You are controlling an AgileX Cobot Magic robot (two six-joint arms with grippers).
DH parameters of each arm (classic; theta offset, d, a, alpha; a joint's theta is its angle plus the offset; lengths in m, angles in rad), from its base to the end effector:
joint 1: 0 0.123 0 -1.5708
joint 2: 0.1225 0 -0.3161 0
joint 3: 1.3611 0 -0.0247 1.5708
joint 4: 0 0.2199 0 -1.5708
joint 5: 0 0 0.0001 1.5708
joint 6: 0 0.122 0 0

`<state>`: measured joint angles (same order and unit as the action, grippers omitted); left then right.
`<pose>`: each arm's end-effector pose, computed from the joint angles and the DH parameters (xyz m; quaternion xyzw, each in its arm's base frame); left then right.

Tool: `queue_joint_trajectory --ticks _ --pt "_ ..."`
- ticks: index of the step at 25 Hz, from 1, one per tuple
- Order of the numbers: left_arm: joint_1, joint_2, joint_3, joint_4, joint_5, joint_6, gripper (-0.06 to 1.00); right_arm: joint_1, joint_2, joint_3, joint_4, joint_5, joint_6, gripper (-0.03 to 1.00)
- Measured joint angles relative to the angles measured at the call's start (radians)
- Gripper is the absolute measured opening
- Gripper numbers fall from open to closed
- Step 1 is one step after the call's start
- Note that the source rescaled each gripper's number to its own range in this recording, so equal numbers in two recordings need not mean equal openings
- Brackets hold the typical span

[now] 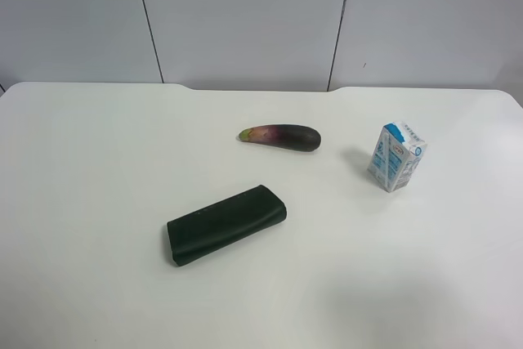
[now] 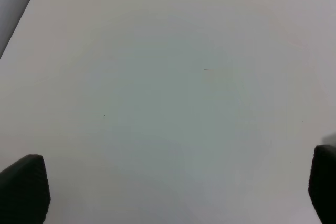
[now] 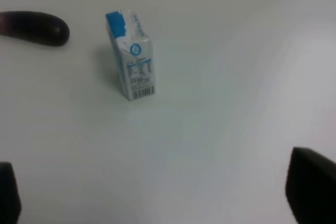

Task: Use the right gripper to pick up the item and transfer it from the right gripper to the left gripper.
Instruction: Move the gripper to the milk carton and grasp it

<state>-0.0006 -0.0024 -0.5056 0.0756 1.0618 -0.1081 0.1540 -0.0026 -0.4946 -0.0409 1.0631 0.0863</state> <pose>-0.0368 0.0081 0.2499 -0.0473 0.8495 0.0092 0.5254 -0.0348 -0.0098 0.2465 -0.0281 0.8539 0.0419 0.5179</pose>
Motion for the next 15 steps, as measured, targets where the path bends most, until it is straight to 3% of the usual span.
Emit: queue_joint_trajectory --ticks 15 --pt "0.000 0.000 0.000 0.000 0.000 0.000 1.00 0.000 0.017 -0.023 -0.005 0.007 0.001 1.00"
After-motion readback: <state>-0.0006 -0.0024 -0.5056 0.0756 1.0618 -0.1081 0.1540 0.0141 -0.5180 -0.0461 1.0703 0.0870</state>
